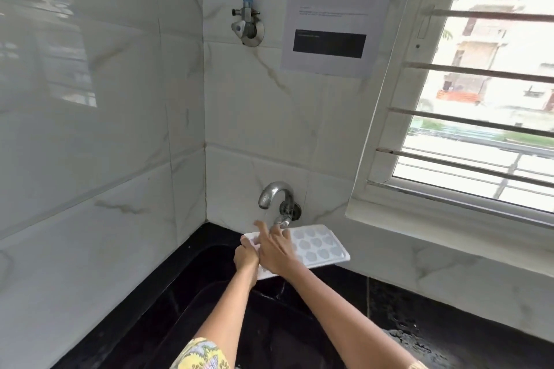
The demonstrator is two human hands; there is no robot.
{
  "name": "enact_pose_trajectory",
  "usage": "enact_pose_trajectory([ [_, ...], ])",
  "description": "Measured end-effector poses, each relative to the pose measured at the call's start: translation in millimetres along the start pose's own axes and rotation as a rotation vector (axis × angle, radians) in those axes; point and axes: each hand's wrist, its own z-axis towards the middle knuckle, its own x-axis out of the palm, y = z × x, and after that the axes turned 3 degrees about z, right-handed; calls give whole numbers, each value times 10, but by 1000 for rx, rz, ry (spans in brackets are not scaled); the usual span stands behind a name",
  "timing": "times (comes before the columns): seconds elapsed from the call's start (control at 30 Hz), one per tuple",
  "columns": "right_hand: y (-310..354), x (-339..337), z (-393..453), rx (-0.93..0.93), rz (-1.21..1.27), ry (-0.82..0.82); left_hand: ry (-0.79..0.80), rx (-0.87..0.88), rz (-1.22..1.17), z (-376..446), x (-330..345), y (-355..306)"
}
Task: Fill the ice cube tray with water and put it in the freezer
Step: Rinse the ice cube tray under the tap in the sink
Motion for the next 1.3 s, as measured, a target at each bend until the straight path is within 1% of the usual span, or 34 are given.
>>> enact_pose_trajectory([
  [0.1,-54,-30,-41,-32,136,6,3,-19,28,-17,3,-23],
  [0.17,-100,-27,-36,-30,45,-44,4,-20,80,-32,1,1],
  [0.23,-109,27,-39,-65,-40,-71,21,-5,81,-36,4,6],
  [0.27,-104,29,-51,-74,10,-57,10,6,72,-30,11,-20],
  [0.3,-105,34,-59,-61,116,-42,-5,8,79,-32,7,-52],
  [0.33,-107,24,-75,-32,234,-67,-21,28,97,-37,9,-79],
  [0.37,-124,17,-80,-7,328,-153,-34,34,104,-47,12,-105],
  [0.4,-118,-5,-87,30,372,-268,-47,40,110,-38,10,-121],
  [0.43,-112,-19,-92,76,343,-351,-44,24,93,-66,10,-137],
  [0.47,-83,-50,-94,136,235,-364,-52,8,63,-62,14,-137],
  [0.5,-55,-58,-93,188,107,-308,-63,-11,51,-42,1,-126],
  [0.53,-38,-65,-90,223,2,-216,-76,-14,42,-3,0,-113],
  [0.57,-24,-66,-80,245,-65,-138,-79,-16,54,-10,-1,-112],
  [0.63,-17,-83,-30,262,-94,-13,-80,3,89,-6,-16,-105],
  [0.7,-49,-78,2,238,-24,96,-113,28,103,7,-63,-91],
  [0.73,-77,-73,5,217,9,120,-142,38,123,26,-96,-86],
  [0.8,-109,-78,-13,193,6,117,-166,53,184,18,-139,-82],
  [0.87,-73,-79,-6,197,-54,113,-166,74,231,-14,-125,-68],
  [0.93,-13,-66,-7,174,-78,138,-167,53,202,-37,-139,-67],
  [0.97,-4,-67,-25,172,-41,140,-181,41,187,-24,-160,-81],
  [1.03,-30,-100,-43,180,-5,106,-178,55,187,-8,-189,-121],
  [1.13,-4,-162,-17,209,-89,90,-166,72,190,-65,-151,-152],
  [1.17,15,-161,-9,199,-82,108,-165,55,154,-80,-151,-145],
  [1.23,24,-182,-31,190,11,153,-189,28,114,-59,-192,-128],
  [1.3,-31,-203,-49,226,103,130,-199,36,122,-53,-269,-124],
])
